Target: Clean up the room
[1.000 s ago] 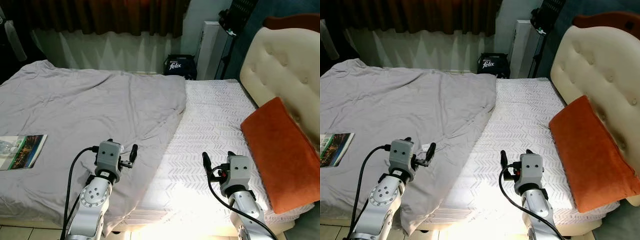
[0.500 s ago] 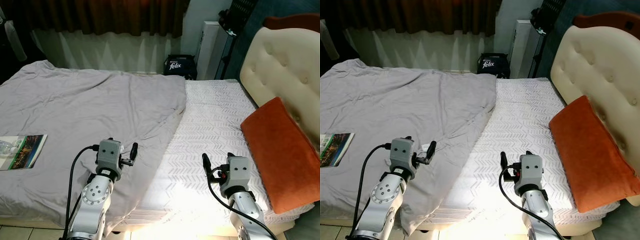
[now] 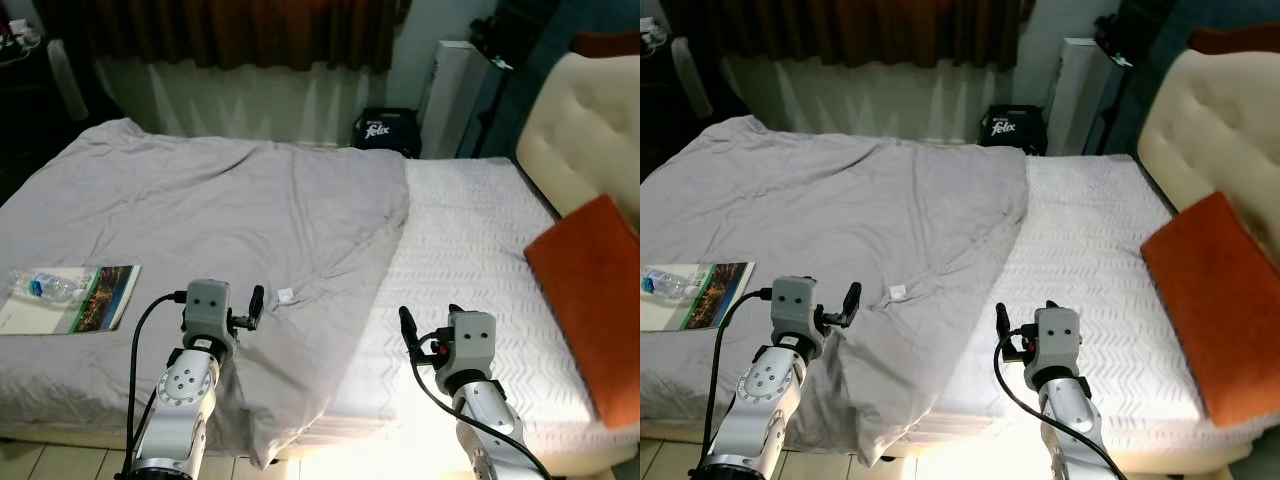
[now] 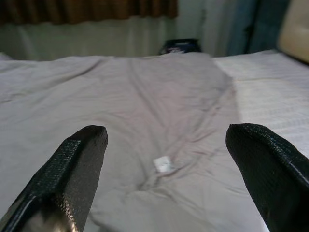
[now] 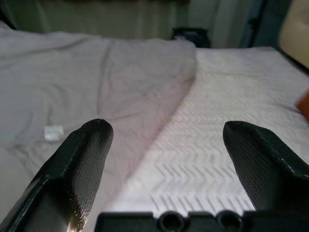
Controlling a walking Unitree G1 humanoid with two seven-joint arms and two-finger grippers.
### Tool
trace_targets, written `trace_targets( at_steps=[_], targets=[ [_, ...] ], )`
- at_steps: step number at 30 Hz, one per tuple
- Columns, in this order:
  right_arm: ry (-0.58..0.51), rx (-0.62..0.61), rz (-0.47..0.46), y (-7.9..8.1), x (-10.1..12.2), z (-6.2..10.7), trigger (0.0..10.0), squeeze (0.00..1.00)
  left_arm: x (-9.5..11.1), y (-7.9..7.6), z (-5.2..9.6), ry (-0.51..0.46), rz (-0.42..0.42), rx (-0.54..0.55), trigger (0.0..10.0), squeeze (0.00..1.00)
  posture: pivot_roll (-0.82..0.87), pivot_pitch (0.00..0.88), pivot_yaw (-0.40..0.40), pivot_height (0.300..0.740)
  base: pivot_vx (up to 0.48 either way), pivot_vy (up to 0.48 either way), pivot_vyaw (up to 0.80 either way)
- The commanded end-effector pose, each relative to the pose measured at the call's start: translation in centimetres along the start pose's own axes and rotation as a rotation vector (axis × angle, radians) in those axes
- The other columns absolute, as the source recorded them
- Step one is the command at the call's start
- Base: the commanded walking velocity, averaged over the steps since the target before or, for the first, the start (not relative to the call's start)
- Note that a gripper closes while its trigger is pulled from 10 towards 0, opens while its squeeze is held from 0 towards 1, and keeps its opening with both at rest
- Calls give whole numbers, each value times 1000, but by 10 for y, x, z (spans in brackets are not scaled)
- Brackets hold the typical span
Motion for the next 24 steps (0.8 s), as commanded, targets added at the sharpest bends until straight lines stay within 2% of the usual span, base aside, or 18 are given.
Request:
trace_targets(
  at_steps=[1, 4, 6, 9, 10, 24],
  targets=[
    [-10, -1, -20, 2, 4, -2, 10000, 0, -2, 7, 1, 9, -7, 12, 10000, 0, -29, 0, -44, 740, 0, 480, 0],
    [-7, -35, -51, -3, 2, -1, 10000, 0, -2, 6, 1, 11, -8, -2, 10000, 0, -28, 0, -44, 740, 0, 480, 0],
    [-17, -92, -86, -13, 3, 0, 10000, 0, -3, 5, 3, 10, -20, -16, 10000, 0, -28, 0, -44, 740, 0, 480, 0],
    [-22, -121, -87, -19, 2, 1, 10000, 0, -4, 5, 4, 11, -29, -22, 10000, 0, -23, 0, -45, 740, 0, 480, 0],
    [-20, -152, -81, -26, 0, 3, 10000, 0, -5, 4, 6, 14, -34, -34, 10000, 0, -21, 0, -44, 740, 0, 480, 0],
    [-21, -136, -72, -20, 1, -7, 10000, 0, -2, 11, 1, 9, -34, -11, 10000, 0, -12, 0, -41, 740, 0, 480, 0]
  ],
)
Point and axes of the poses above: a point about 5 cm out from each wrist's last joint towards the gripper, its own z axis pointing back from the gripper into the wrist, its own x axis along the axis of the wrist's last joint, y = z × x, the point moved 3 cm from there along -z, pointing out of the wrist towards the gripper, and after that the axes turned 3 degrees about z, right-handed, at the moved point
